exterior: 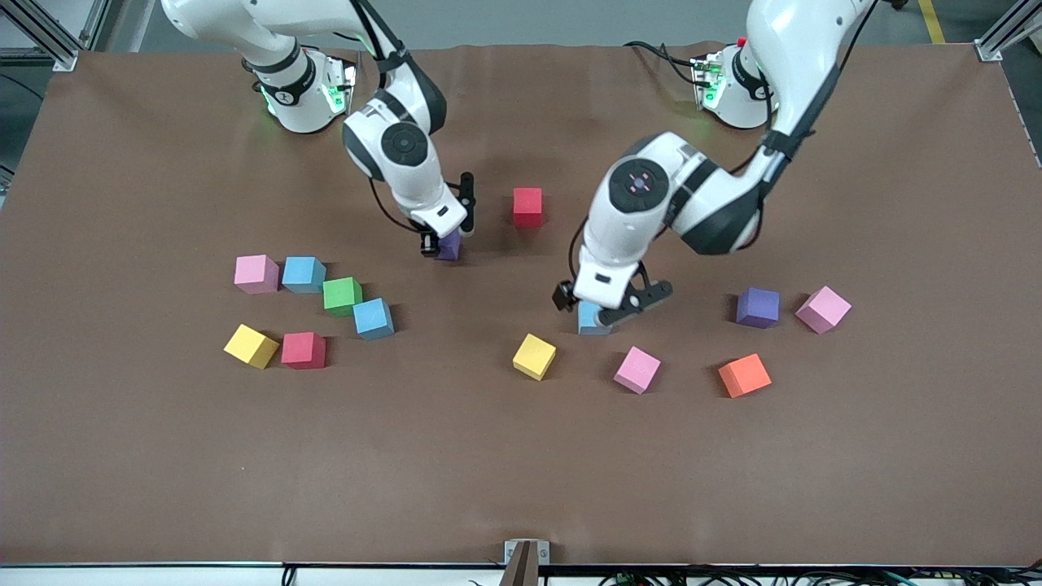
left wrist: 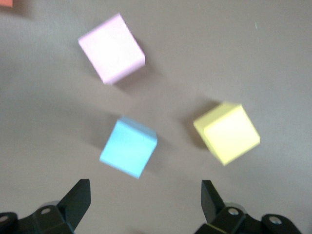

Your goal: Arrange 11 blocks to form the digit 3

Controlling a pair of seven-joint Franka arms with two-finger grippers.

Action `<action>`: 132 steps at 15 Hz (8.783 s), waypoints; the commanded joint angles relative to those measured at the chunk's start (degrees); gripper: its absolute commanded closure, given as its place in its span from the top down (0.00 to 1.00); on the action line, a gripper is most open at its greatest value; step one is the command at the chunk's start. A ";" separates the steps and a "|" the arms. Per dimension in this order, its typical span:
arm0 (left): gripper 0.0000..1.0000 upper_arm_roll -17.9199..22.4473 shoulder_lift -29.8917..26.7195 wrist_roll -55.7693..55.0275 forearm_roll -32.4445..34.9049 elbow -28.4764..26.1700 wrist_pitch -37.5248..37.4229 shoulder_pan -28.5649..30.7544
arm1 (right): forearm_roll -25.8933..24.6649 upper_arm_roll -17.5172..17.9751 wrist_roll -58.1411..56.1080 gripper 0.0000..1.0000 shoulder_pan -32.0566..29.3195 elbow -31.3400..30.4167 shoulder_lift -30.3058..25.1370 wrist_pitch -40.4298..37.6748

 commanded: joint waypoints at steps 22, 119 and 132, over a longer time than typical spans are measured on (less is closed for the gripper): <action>0.99 -0.42 13.17 23.43 3.41 2.76 3.81 1.03 | -0.29 -0.22 18.45 0.24 14.59 8.47 9.13 0.30; 1.00 -11.23 -7.47 -94.17 6.22 -31.96 18.67 -4.77 | 8.41 -2.25 42.18 0.36 -19.16 25.70 15.55 -15.43; 1.00 -11.58 -18.55 -90.75 5.96 -27.57 5.14 -3.81 | 9.72 -2.16 70.20 0.35 -4.14 20.69 12.30 -9.73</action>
